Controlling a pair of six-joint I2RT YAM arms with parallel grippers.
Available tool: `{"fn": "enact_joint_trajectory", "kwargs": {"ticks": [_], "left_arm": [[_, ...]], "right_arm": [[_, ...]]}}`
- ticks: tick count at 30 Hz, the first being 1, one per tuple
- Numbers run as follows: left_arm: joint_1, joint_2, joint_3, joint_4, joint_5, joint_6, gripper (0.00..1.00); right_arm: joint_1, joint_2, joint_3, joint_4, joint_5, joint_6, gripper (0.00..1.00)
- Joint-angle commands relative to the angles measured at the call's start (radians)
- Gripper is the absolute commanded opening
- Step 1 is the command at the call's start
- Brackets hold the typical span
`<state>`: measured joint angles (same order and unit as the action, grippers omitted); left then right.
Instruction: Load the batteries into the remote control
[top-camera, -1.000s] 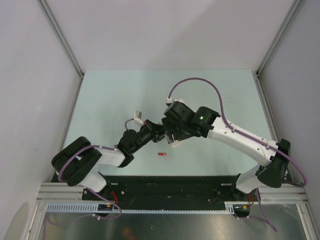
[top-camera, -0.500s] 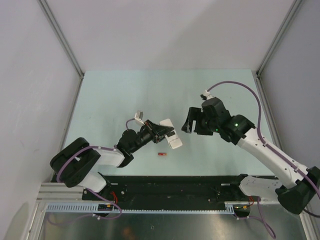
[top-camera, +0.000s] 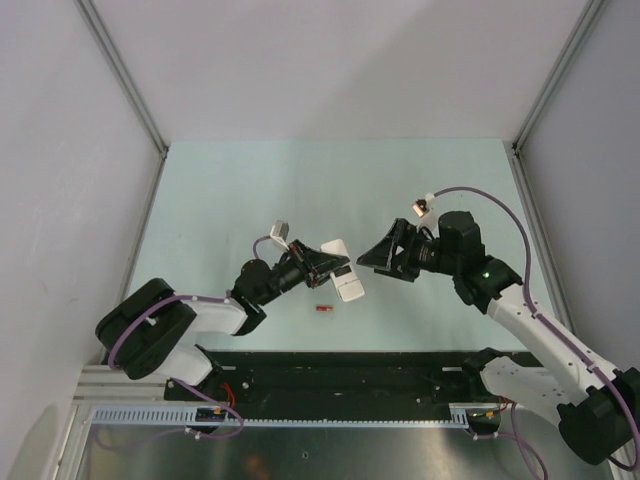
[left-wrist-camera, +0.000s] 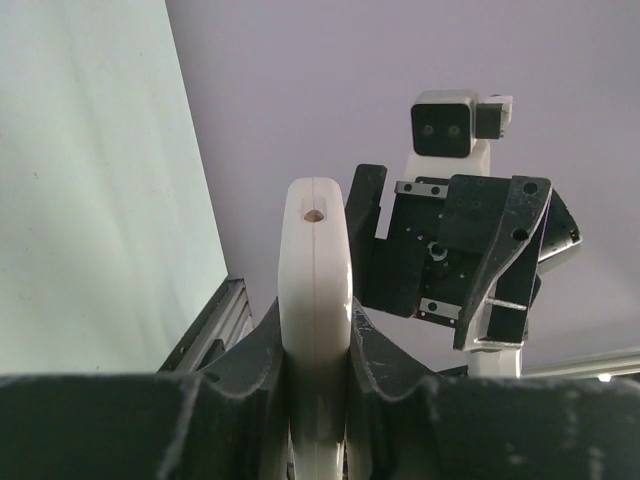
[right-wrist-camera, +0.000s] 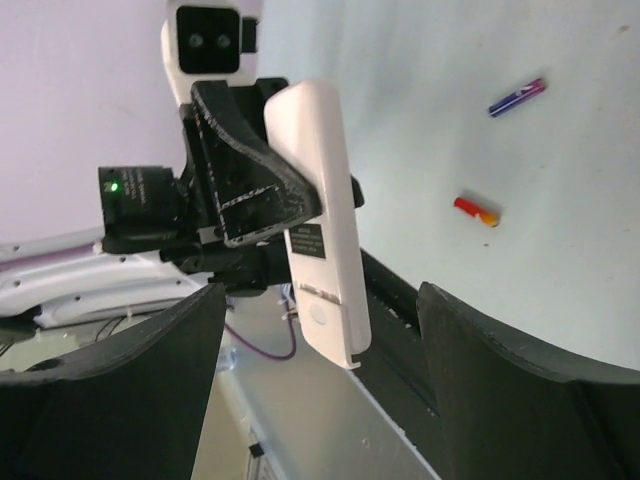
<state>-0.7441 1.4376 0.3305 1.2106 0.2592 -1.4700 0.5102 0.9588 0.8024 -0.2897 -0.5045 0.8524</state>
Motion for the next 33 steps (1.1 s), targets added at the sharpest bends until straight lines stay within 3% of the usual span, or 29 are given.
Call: {"fn": "enact_joint_trajectory", "kwargs": {"ticks": [1,18,33], "left_arm": [[0.0,-0.04,0.039,0.066,0.014,-0.027,0.0],[-0.003,-0.036,0.065,0.064,0.014,-0.035,0.0],[-0.014,-0.048,0.082,0.064,0.009,-0.039,0.0]], "right_arm": [[-0.006,-0.011,-0.031,0.127,-0.137,0.048,0.82],[0.04,0.024,-0.068,0.107,-0.226,0.007,0.77],[0.044,0.052,-0.112,0.239,-0.273,0.08,0.69]]}}
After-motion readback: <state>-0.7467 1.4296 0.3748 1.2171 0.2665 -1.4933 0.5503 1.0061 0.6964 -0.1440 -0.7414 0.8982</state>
